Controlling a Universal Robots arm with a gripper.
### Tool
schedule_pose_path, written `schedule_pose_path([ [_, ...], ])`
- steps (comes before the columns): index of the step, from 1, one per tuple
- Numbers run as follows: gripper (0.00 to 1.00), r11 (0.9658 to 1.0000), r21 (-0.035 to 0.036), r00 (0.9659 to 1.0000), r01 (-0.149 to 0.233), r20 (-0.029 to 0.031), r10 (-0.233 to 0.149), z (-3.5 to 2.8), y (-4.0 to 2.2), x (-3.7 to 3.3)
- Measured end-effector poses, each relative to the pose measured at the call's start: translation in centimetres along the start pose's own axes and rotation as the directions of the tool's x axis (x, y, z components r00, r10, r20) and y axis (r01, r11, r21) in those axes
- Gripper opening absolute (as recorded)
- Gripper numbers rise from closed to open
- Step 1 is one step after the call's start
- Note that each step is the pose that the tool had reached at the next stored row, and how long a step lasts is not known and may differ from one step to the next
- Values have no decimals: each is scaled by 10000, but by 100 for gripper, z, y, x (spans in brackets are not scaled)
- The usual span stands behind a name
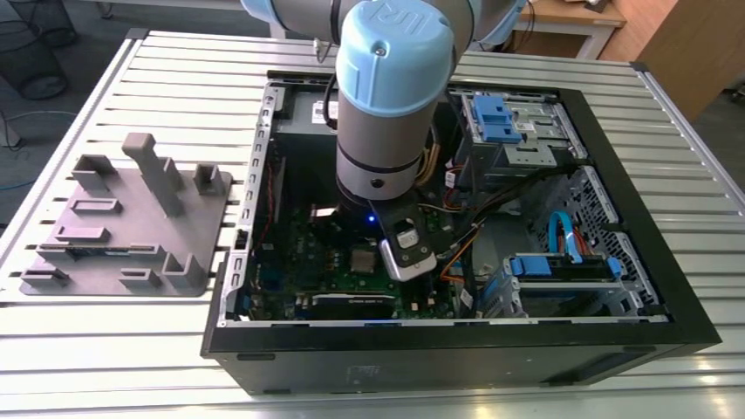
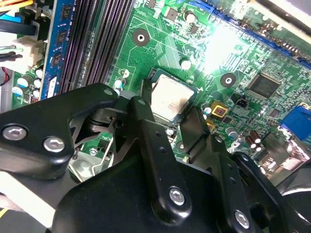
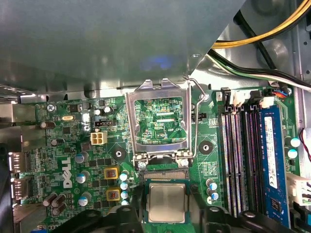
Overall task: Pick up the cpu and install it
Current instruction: 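Place the cpu into insertion slot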
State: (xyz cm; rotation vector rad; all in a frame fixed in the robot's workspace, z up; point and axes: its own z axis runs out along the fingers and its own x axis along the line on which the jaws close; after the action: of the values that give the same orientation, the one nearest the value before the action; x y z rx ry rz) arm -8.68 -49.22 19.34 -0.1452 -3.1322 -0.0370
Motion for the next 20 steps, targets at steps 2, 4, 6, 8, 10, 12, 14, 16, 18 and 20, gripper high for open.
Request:
schedule_pose_path([
  [2,51,10000,0,10000,0,2,0,13,0,0],
  [4,51,10000,6,10000,0,1,0,31,-1,0],
  [6,51,10000,11,10000,0,0,0,33,-2,0],
  [8,51,10000,12,10000,-1,0,1,33,-1,0],
  [10,51,10000,11,10000,-1,1,1,34,-1,0],
  [12,49,10000,15,10000,-1,0,1,33,-1,0],
  [14,44,10000,15,10000,-1,0,1,33,-1,0],
  [16,44,10000,14,10000,-1,1,1,34,-1,0],
  [18,44,10000,14,10000,-1,1,1,34,-1,0],
  [20,44,10000,4,10000,-1,6,1,21,1,-1],
])
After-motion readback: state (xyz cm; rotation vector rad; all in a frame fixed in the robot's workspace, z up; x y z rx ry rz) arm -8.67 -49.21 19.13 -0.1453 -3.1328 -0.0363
